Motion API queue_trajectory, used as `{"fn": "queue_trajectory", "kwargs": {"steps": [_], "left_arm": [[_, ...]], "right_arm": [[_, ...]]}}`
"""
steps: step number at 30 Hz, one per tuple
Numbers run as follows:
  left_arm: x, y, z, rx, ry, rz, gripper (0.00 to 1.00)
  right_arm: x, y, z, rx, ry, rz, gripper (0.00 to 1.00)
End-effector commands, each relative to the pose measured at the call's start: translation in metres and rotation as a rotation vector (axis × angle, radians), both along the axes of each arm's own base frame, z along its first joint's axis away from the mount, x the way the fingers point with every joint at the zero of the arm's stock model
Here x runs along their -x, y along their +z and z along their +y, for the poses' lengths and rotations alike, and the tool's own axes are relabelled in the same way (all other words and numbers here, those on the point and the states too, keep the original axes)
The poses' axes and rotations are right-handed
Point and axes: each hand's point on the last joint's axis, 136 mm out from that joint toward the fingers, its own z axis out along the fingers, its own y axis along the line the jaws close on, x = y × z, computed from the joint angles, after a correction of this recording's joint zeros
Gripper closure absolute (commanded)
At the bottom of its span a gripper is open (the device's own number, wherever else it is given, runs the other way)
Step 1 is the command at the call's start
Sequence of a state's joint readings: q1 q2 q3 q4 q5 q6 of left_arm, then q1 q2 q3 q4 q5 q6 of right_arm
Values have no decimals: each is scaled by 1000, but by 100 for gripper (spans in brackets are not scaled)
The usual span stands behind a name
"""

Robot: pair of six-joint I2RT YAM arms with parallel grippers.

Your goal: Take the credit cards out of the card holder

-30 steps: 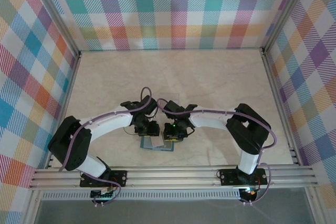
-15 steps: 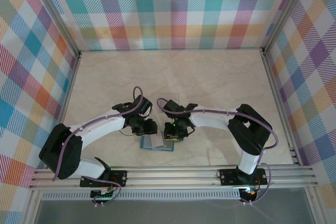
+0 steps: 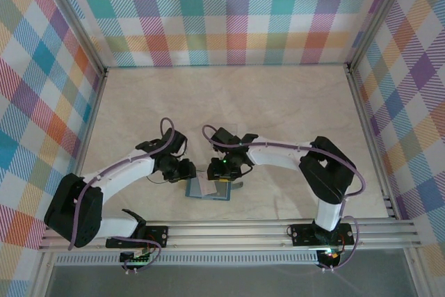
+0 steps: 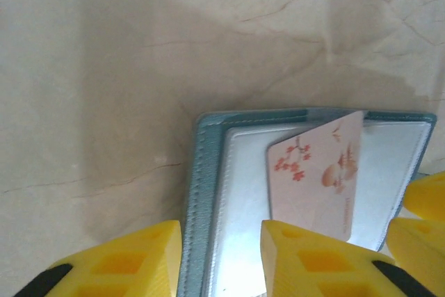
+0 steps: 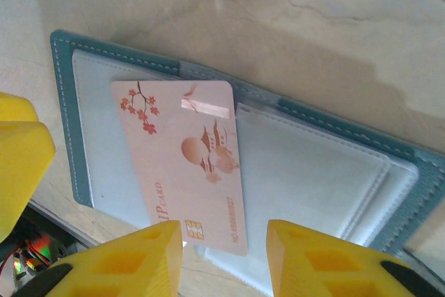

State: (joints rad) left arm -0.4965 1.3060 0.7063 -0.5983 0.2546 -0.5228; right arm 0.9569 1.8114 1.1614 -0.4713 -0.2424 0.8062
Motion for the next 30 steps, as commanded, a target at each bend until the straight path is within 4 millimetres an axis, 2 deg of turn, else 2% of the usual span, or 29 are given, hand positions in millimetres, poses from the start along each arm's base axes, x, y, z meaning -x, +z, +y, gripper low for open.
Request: {"fn": "queue_trajectory", "kwargs": {"steps": [1,10,18,24,30], "left_arm": [[3,2,2,60,10,5,66],[-1,4,-16,269,40,28,65],[-4,14,-29,348,53,52,81],[-3,-3,-33,356,69,98,86],[-2,-17,-37,343,59,143,87]], "right_arm": [[3,-2,10,-17,25,21,62],[5,-15,14,-23,31,50,62],[9,-25,12,-17,28,70,63],[9,-26,11,-20,24,75,64],[10,-17,13,-42,27,70,65]]}}
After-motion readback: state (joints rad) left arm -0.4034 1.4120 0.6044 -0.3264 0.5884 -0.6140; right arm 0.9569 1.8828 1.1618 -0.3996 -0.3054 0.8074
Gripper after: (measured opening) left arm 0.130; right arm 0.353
